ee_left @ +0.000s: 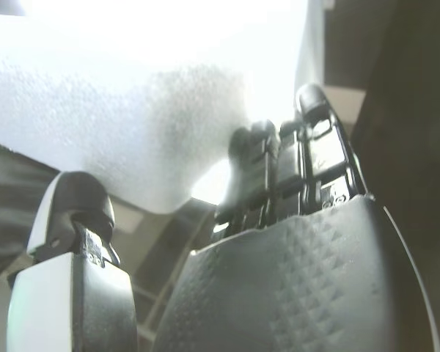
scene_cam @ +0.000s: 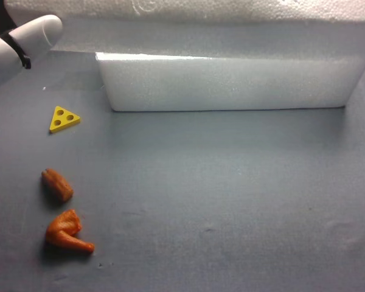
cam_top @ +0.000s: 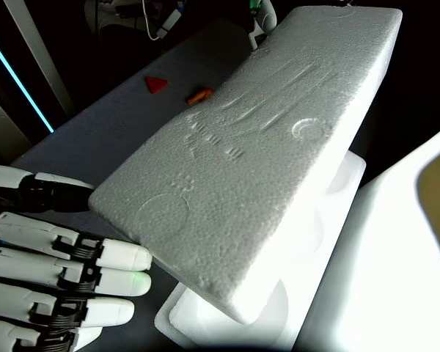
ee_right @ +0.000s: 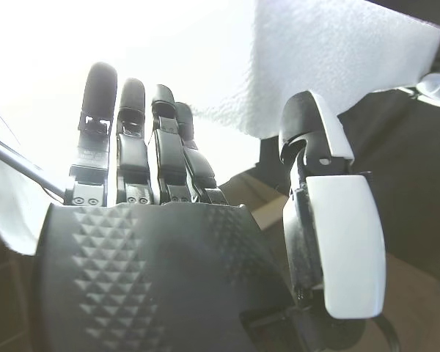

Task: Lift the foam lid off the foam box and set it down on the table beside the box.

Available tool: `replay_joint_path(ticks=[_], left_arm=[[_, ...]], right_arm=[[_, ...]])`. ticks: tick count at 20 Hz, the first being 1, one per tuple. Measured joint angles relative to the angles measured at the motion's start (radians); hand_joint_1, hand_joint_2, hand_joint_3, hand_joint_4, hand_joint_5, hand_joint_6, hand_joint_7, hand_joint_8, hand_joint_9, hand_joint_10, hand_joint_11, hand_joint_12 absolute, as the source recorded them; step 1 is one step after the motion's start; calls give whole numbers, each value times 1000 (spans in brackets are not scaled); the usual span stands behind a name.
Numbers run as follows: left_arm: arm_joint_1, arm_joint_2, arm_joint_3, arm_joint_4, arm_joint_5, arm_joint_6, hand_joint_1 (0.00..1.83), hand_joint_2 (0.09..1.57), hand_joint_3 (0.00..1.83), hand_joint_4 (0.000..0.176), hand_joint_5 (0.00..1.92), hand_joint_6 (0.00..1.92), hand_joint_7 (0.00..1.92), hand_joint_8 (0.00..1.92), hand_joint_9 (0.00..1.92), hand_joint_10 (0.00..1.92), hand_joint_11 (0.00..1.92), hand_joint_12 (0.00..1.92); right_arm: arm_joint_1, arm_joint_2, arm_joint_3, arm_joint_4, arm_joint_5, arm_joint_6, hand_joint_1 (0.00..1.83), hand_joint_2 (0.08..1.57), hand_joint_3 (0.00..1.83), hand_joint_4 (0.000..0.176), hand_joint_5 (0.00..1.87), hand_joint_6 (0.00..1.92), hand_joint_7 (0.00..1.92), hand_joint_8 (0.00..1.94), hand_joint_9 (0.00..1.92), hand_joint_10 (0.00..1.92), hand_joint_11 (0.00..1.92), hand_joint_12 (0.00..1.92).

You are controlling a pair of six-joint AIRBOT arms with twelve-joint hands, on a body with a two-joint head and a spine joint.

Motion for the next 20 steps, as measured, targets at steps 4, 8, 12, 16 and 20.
replay_joint_path(ticks=[4, 8, 12, 16, 20], left_arm=[[25, 20, -31, -2, -10, 3, 356, 1118, 0, 0, 309, 29, 20, 0, 0, 0, 0, 0], [61, 31, -57, -7, -19, 2, 367, 1104, 0, 0, 301, 22, 0, 0, 0, 0, 0, 0], [92, 44, -92, -2, -18, -2, 364, 1083, 0, 0, 295, 15, 0, 0, 0, 0, 0, 0], [134, 68, -122, 5, -21, -5, 381, 1092, 0, 0, 294, 11, 0, 0, 0, 0, 0, 0], [165, 76, -134, 8, 6, -13, 352, 1067, 0, 0, 291, 7, 0, 0, 0, 0, 22, 11]], right_arm=[[-15, 19, -27, -7, 8, 3, 483, 1213, 1, 0, 144, 266, 126, 0, 0, 269, 0, 1010], [-44, 40, -53, -16, 19, 19, 477, 1239, 1, 0, 170, 103, 103, 6, 5, 193, 0, 678], [-98, 64, -73, -29, 13, 47, 399, 1286, 1, 0, 180, 21, 67, 3, 10, 99, 0, 463], [-135, 88, -93, -52, 5, 69, 401, 1277, 0, 0, 174, 4, 61, 5, 14, 40, 0, 171], [-153, 95, -103, -57, -4, 84, 353, 1289, 0, 0, 135, 0, 24, 6, 0, 0, 0, 38]])
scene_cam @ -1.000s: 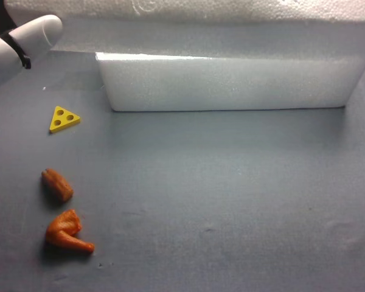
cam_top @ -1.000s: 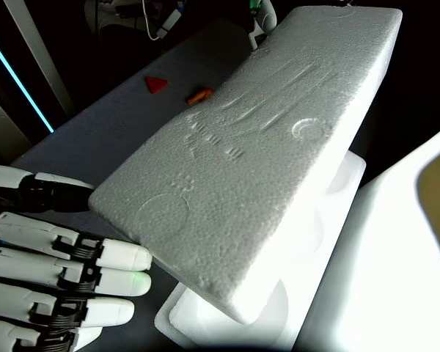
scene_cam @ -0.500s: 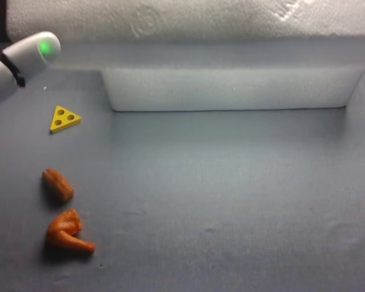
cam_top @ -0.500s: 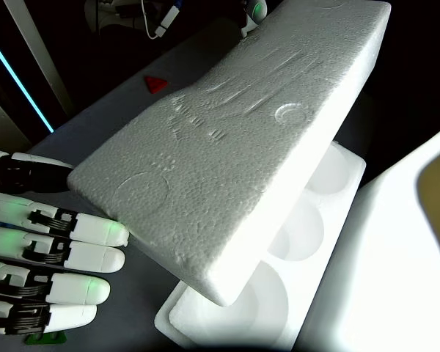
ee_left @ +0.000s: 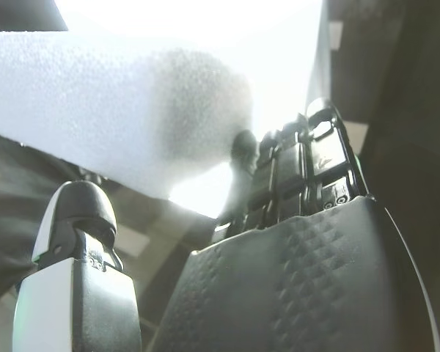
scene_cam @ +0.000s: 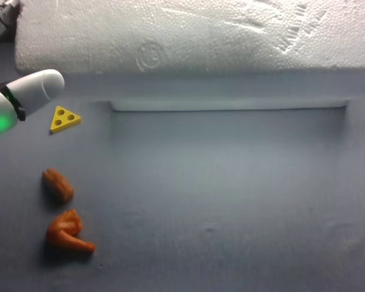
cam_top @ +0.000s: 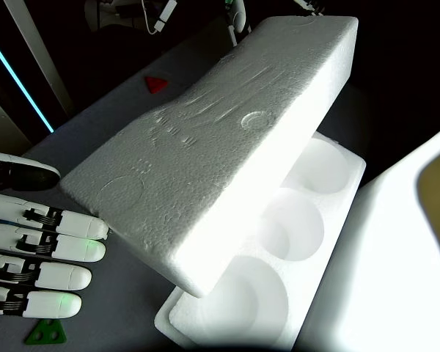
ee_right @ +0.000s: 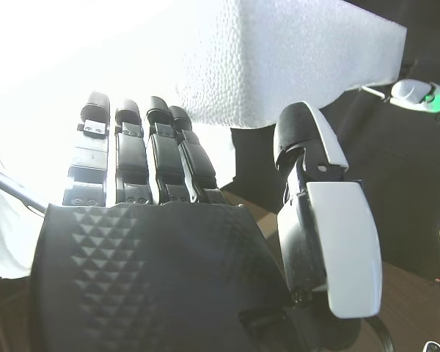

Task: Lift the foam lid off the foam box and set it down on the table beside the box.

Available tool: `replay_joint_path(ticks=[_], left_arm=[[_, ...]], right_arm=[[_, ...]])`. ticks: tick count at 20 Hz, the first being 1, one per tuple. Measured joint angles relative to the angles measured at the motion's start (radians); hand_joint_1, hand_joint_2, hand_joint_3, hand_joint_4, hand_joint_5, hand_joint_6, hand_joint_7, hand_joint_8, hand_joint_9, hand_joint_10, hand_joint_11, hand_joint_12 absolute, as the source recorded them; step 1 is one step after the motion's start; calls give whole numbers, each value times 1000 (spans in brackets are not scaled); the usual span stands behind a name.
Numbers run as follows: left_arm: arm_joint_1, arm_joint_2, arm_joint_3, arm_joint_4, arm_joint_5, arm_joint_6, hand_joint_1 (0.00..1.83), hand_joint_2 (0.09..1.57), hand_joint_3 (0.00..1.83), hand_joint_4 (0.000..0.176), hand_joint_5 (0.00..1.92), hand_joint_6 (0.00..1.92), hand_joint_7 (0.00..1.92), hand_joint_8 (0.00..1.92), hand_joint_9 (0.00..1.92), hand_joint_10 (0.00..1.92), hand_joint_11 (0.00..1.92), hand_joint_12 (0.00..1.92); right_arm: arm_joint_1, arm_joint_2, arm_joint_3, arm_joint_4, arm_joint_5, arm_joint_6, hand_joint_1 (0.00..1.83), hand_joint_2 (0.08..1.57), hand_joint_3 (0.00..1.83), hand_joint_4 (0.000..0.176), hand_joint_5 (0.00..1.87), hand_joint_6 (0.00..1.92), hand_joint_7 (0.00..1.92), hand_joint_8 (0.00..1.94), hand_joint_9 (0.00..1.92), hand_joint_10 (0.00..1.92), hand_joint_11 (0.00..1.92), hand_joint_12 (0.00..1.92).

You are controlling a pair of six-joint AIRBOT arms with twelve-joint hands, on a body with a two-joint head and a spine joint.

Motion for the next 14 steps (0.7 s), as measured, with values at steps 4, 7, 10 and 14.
replay_joint_path(ticks=[4, 7, 10, 14], left_arm=[[46, 25, -29, 14, 11, -1, 388, 1083, 0, 0, 298, 8, 0, 0, 0, 0, 39, 28], [56, 26, -31, 13, 18, -8, 357, 1082, 0, 0, 284, 1, 0, 0, 0, 0, 23, 37], [89, 26, -43, 8, 14, -24, 272, 1073, 0, 0, 282, 0, 4, 1, 0, 0, 0, 3], [125, 21, -45, -6, 13, -37, 268, 1103, 9, 0, 262, 0, 0, 0, 0, 0, 0, 0]], right_arm=[[0, 8, -4, -10, -36, 15, 357, 1303, 4, 0, 131, 1, 24, 3, 9, 4, 22, 12], [-14, 16, -12, -26, -72, 35, 339, 1319, 8, 0, 128, 1, 12, 1, 0, 0, 0, 0], [-15, 16, -12, -41, -112, 50, 318, 1326, 8, 0, 108, 0, 0, 0, 0, 0, 0, 0], [-31, 11, -12, -71, -157, 76, 254, 1299, 0, 0, 149, 13, 54, 17, 31, 12, 2, 3]])
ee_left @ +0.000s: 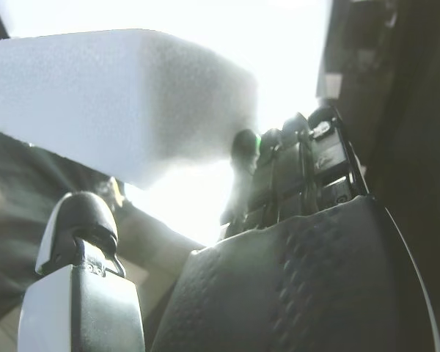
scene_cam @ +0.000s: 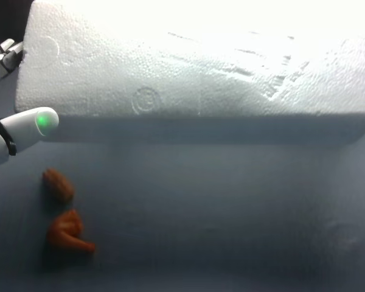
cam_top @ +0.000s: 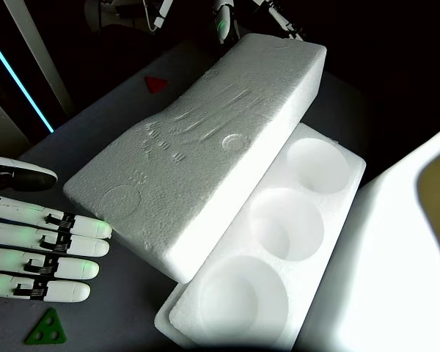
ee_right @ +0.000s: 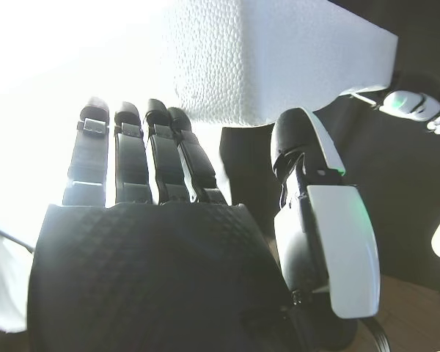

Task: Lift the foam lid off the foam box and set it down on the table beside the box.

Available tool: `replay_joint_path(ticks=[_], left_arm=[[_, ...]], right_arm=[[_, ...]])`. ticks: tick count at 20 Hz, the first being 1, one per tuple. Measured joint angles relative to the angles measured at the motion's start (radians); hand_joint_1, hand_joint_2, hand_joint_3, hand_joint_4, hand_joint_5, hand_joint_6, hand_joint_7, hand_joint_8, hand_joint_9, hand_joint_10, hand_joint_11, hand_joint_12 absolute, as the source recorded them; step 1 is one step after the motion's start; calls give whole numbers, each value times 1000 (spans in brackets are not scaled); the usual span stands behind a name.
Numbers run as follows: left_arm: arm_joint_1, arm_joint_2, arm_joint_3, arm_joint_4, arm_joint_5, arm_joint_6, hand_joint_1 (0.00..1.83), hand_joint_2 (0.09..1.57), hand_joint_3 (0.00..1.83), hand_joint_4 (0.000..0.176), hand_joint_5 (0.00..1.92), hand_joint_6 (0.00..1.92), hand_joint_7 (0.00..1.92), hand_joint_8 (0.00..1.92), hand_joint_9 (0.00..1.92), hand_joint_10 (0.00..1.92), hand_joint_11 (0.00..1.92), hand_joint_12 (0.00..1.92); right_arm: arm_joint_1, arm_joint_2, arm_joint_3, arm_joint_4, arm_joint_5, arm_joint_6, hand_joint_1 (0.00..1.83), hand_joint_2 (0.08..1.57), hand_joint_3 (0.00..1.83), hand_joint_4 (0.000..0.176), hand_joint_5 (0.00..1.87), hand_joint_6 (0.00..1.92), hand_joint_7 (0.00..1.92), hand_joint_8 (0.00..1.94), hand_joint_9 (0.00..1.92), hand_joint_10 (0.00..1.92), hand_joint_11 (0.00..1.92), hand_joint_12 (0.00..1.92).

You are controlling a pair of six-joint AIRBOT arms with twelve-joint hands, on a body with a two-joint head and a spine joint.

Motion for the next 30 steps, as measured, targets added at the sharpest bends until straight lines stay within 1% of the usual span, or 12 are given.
replay_joint_path(ticks=[1, 2, 3, 4, 5, 7, 9, 10, 11, 23, 26, 30], left_arm=[[8, -2, 0, 1, -1, -3, 270, 1107, 9, 0, 261, 0, 0, 0, 0, 0, 0, 0], [13, -10, 0, -4, -3, -11, 272, 1108, 9, 0, 270, 4, 0, 0, 0, 0, 0, 0], [21, -14, 0, -3, -2, -18, 272, 1108, 9, 0, 270, 4, 0, 0, 0, 0, 0, 0], [29, -24, 1, -5, 5, -25, 276, 1109, 8, 0, 270, 4, 0, 0, 0, 0, 0, 0], [35, -27, 2, -4, 22, -27, 279, 1114, 10, 0, 271, 4, 0, 0, 0, 0, 1, 0], [43, -39, 10, -2, 49, -39, 295, 1119, 9, 0, 274, 5, 0, 0, 0, 0, 9, 5], [47, -51, 15, -1, 66, -42, 281, 1118, 7, 0, 273, 4, 0, 0, 0, 0, 21, 12], [48, -55, 16, 0, 71, -46, 281, 1118, 7, 0, 273, 4, 0, 0, 0, 0, 21, 12], [50, -65, 24, 18, 82, -55, 279, 1114, 4, 0, 276, 4, 0, 0, 0, 0, 3, 6], [43, -113, 55, 109, 186, -98, 269, 1093, 0, 0, 269, 0, 0, 0, 0, 0, 0, 0], [35, -116, 55, 126, 203, -98, 256, 1086, 0, 0, 130, 0, 0, 0, 0, 0, 0, 0], [31, -116, 56, 131, 205, -98, 278, 1078, 0, 0, 84, 0, 0, 0, 0, 0, 0, 0]], right_arm=[[-2, -6, 2, -1, -15, 6, 250, 1303, 0, 0, 144, 10, 59, 17, 39, 15, 12, 8], [-10, -15, 10, -8, -25, 14, 272, 1296, 8, 0, 159, 14, 74, 8, 68, 18, 2, 252], [-10, -20, 13, -10, -43, 15, 272, 1296, 8, 0, 159, 14, 74, 8, 68, 18, 2, 252], [-13, -27, 16, -10, -55, 18, 296, 1302, 0, 0, 167, 7, 67, 7, 95, 27, 0, 803], [-13, -29, 18, -10, -66, 18, 310, 1290, 0, 0, 175, 7, 79, 8, 103, 31, 0, 943], [-13, -34, 23, -12, -79, 19, 310, 1279, 0, 0, 193, 11, 93, 7, 102, 31, 0, 880], [-21, -36, 25, -10, -85, 21, 342, 1275, 0, 0, 230, 18, 139, 12, 141, 60, 0, 1130], [-29, -38, 25, -7, -85, 21, 342, 1275, 0, 0, 230, 18, 139, 12, 141, 60, 0, 1130], [-41, -38, 28, -4, -90, 21, 358, 1266, 0, 0, 230, 14, 130, 3, 123, 77, 0, 1289], [-72, -29, 43, 66, -86, -8, 388, 1238, 0, 0, 153, 0, 86, 0, 106, 153, 0, 1481], [-72, -21, 42, 72, -81, -17, 295, 1232, 1, 0, 2, 0, 1, 0, 15, 152, 0, 1482], [-72, -12, 23, 84, -77, -60, 265, 1243, 3, 0, 0, 0, 0, 0, 11, 132, 0, 1531]])
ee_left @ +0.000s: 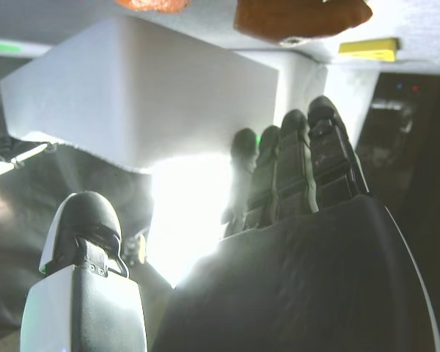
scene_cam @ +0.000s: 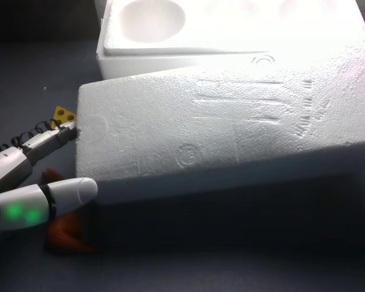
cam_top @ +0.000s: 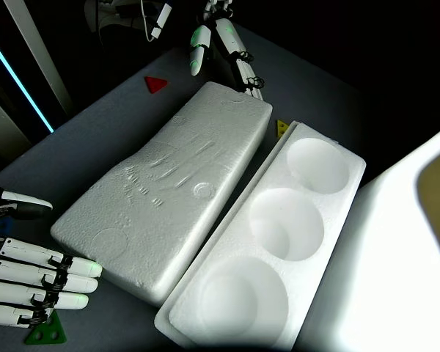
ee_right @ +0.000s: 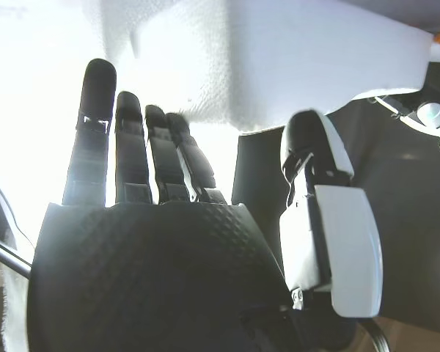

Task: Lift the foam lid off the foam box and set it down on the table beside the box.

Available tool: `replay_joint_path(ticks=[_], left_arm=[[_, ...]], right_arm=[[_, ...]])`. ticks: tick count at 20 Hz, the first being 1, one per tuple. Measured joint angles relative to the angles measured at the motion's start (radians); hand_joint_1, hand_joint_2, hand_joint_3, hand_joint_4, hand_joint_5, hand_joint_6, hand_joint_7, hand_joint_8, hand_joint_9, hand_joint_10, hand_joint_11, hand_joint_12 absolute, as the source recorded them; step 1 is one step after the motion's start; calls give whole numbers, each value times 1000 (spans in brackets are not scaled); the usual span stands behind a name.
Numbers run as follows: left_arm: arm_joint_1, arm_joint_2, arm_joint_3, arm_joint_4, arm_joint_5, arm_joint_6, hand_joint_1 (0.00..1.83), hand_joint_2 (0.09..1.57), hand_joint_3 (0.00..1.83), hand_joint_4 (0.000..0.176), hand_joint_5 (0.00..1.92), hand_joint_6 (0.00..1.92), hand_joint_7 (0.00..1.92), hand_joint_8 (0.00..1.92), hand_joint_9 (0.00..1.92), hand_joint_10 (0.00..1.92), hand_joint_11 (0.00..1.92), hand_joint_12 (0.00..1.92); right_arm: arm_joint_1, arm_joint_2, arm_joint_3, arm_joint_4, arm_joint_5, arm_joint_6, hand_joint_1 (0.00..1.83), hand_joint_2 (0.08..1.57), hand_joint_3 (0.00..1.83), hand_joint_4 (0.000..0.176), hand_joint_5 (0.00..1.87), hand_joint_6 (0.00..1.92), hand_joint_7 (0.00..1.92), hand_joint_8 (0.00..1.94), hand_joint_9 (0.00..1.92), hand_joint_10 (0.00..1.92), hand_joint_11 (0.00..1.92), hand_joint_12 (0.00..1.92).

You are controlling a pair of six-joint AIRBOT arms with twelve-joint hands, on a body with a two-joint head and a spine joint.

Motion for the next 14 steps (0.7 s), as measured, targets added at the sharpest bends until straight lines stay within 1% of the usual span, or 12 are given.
replay_joint_path(ticks=[1, 2, 4, 5, 7, 8, 10, 11, 14], left_arm=[[0, 0, 0, 1, 0, 0, 271, 1089, 0, 0, 86, 2, 0, 0, 0, 0, 0, 0], [0, 1, 0, 4, 0, 0, 273, 1085, 0, 0, 89, 3, 0, 0, 0, 0, 0, 0], [0, 7, 0, 9, -2, 5, 274, 1091, 0, 0, 92, 3, 0, 0, 0, 0, 0, 0], [0, 7, 0, 8, -6, 6, 274, 1087, 0, 0, 96, 5, 0, 0, 0, 0, 0, 0], [0, 12, 0, 8, -6, 10, 267, 1079, 0, 0, 101, 7, 0, 0, 0, 0, 0, 0], [0, 13, 0, 7, -8, 11, 267, 1079, 0, 0, 101, 7, 0, 0, 0, 0, 0, 0], [0, 13, 0, 10, -14, 12, 251, 1078, 0, 0, 105, 7, 0, 0, 0, 0, 0, 0], [0, 15, -1, 16, -17, 14, 237, 1077, 0, 0, 102, 5, 0, 0, 0, 0, 0, 0], [-1, 19, -1, 20, -34, 20, 232, 1075, 0, 0, 108, 6, 0, 0, 0, 0, 0, 0]], right_arm=[[0, 3, -2, 1, 1, -8, 254, 1243, 1, 0, 0, 0, 0, 0, 20, 159, 0, 1561], [0, 3, -2, 6, 4, -9, 260, 1250, 0, 0, 0, 0, 0, 0, 3, 266, 0, 1615], [-6, 3, -2, 8, 14, -9, 321, 1278, 5, 0, 0, 0, 0, 0, 0, 206, 0, 1640], [-7, 3, -3, 8, 15, -10, 350, 1296, 4, 0, 0, 0, 0, 0, 0, 45, 0, 1427], [-7, 3, -7, 14, 15, -17, 381, 1323, 0, 0, 0, 0, 0, 0, 0, 1, 0, 943], [-11, 3, -7, 15, 18, -18, 381, 1323, 0, 0, 0, 0, 0, 0, 0, 1, 0, 943], [-24, 5, -9, 25, 22, -29, 395, 1315, 0, 0, 29, 3, 0, 0, 46, 21, 0, 1147], [-30, 5, -11, 32, 23, -29, 431, 1312, 0, 0, 36, 5, 0, 0, 44, 20, 0, 1165], [-49, 11, -12, 35, 20, -33, 443, 1312, 0, 0, 46, 7, 0, 0, 22, 11, 0, 1174]])
